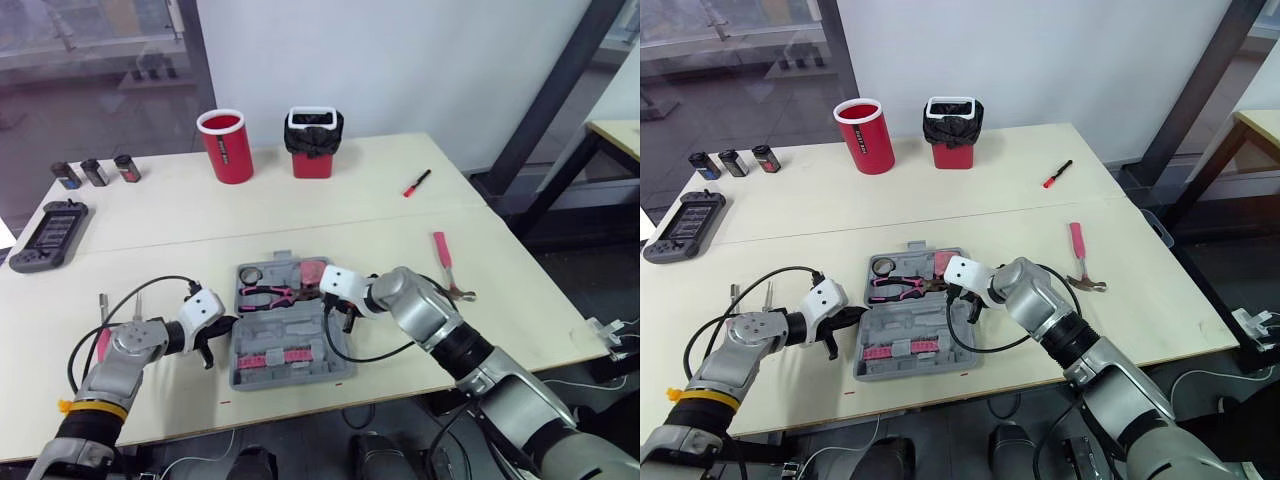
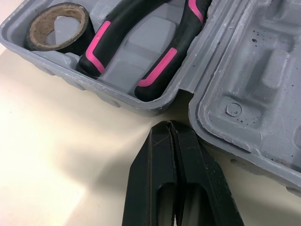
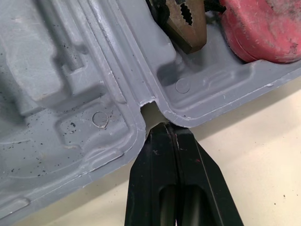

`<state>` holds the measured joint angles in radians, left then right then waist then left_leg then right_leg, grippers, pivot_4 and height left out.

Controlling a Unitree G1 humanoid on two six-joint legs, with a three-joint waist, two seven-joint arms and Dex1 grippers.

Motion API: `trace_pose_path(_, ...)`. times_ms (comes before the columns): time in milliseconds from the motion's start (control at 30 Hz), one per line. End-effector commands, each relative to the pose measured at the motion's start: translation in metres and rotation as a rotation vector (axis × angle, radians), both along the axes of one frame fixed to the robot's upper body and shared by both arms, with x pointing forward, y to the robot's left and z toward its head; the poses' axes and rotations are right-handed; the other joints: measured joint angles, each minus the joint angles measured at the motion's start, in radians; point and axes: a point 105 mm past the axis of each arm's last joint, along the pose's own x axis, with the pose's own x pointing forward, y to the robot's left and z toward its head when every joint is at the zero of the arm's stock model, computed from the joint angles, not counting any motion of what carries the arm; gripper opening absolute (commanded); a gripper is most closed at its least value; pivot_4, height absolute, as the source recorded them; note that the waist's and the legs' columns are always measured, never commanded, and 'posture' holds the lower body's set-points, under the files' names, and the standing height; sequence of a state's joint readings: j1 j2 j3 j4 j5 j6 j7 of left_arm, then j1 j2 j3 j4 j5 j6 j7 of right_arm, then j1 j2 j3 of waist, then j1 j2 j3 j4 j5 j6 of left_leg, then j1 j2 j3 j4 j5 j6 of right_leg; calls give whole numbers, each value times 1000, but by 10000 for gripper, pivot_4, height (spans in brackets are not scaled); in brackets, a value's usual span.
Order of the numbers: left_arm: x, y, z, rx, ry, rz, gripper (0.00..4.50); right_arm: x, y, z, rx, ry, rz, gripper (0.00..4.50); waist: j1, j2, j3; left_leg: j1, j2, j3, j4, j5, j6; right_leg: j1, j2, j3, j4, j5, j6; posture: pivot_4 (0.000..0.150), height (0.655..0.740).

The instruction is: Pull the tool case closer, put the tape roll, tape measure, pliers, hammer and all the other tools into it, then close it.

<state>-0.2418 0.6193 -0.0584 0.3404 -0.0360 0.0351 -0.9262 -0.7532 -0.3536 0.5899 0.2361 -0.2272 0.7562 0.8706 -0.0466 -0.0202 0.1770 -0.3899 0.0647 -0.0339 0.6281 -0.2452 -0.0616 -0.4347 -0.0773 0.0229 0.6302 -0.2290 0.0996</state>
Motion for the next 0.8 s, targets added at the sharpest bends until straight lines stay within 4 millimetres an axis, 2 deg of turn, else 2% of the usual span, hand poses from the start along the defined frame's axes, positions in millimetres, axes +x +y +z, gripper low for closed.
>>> trace_pose_path(33,-14,3,-15,3,72,10,263,-7,18,5,32,-9,60,0,0,0,0,0,0,0,0,0,0,0,0,0,0,0,0,1500,7387)
trace_pose_path(433,-23,14,-18,4,80,69,263,-8,20,5,30,-4,66,0,-5,0,0,0,0,0,0,0,0,0,0,0,0,0,0,1500,7387)
trace_pose_path(800,-26,12,-19,0,85,75,263,-7,22,5,34,-22,72,0,-10,0,0,1,0,0,0,0,0,0,0,0,0,0,-1,1500,7387)
